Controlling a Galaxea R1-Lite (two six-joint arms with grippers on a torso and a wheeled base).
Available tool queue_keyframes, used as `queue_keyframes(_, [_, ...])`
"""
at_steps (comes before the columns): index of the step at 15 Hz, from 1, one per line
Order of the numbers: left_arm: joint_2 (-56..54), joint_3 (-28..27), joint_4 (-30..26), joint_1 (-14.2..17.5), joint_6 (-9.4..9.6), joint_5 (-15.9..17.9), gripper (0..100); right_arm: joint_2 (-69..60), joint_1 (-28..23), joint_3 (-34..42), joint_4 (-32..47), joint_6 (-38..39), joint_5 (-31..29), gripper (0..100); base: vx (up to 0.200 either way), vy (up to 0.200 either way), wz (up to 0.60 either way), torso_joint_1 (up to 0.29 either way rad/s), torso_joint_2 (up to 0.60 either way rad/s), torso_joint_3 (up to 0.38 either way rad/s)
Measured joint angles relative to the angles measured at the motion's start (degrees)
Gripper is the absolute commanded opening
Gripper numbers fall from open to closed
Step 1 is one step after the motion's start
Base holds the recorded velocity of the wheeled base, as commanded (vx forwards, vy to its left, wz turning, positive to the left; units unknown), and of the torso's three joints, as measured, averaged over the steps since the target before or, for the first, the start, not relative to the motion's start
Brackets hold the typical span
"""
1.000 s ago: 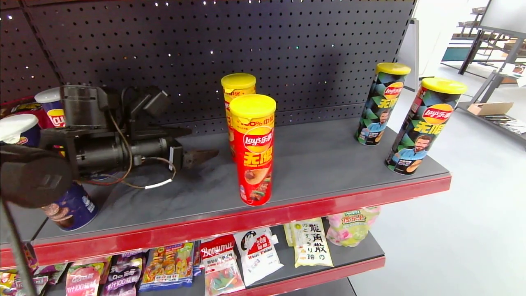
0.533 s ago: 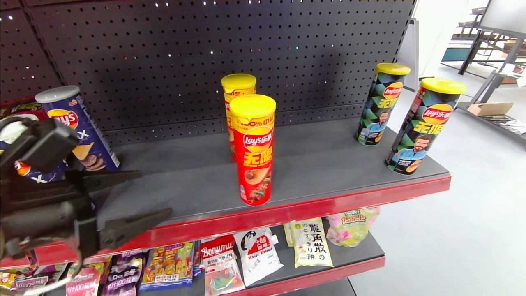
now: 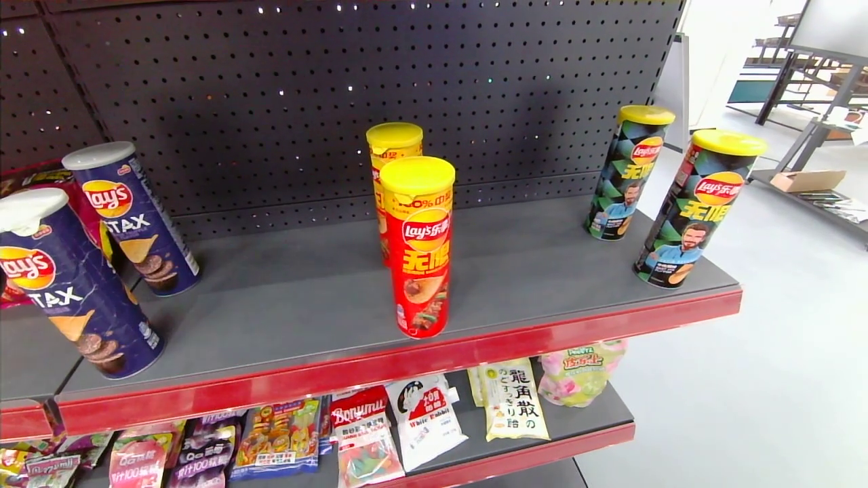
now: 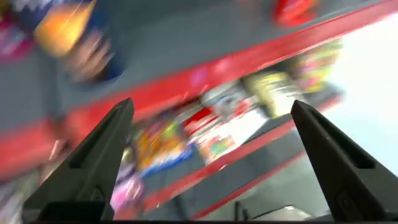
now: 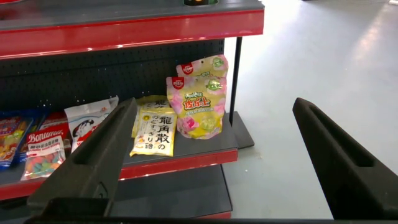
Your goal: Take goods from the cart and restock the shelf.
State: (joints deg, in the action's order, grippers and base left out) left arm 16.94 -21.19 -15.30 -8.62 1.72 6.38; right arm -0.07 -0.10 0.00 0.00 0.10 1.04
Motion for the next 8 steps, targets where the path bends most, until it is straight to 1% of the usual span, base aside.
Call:
queue_keyframes(2, [-5.8, 1.9, -5.0, 0.9, -1.58, -7.7, 100, 0.0, 0.0, 0.0, 0.0, 0.0, 0.0, 100, 0.0, 0.0, 0.0, 0.0, 0.0, 0.0])
queue_keyframes(4, [-8.9, 2.5, -6.8, 1.4, -2.97, -12.1, 100, 0.0, 0.0, 0.0, 0.0, -0.1, 0.3, 100, 0.0, 0.0, 0.0, 0.0, 0.0, 0.0])
queue_keyframes(5, [-9.8, 2.4, -7.7, 2.0, -3.17, -12.7, 100, 0.0, 0.0, 0.0, 0.0, -0.2, 0.6, 100, 0.0, 0.0, 0.0, 0.0, 0.0, 0.0])
queue_keyframes(6, [-10.2, 2.3, -8.4, 3.2, -3.19, -12.7, 100, 0.0, 0.0, 0.0, 0.0, -0.2, 0.6, 100, 0.0, 0.0, 0.0, 0.0, 0.0, 0.0])
queue_keyframes(8, [-10.6, 2.6, -9.3, 7.1, -3.27, -12.7, 100, 0.0, 0.0, 0.0, 0.0, -0.2, 0.6, 100, 0.0, 0.0, 0.6, 0.005, 0.0, 0.0])
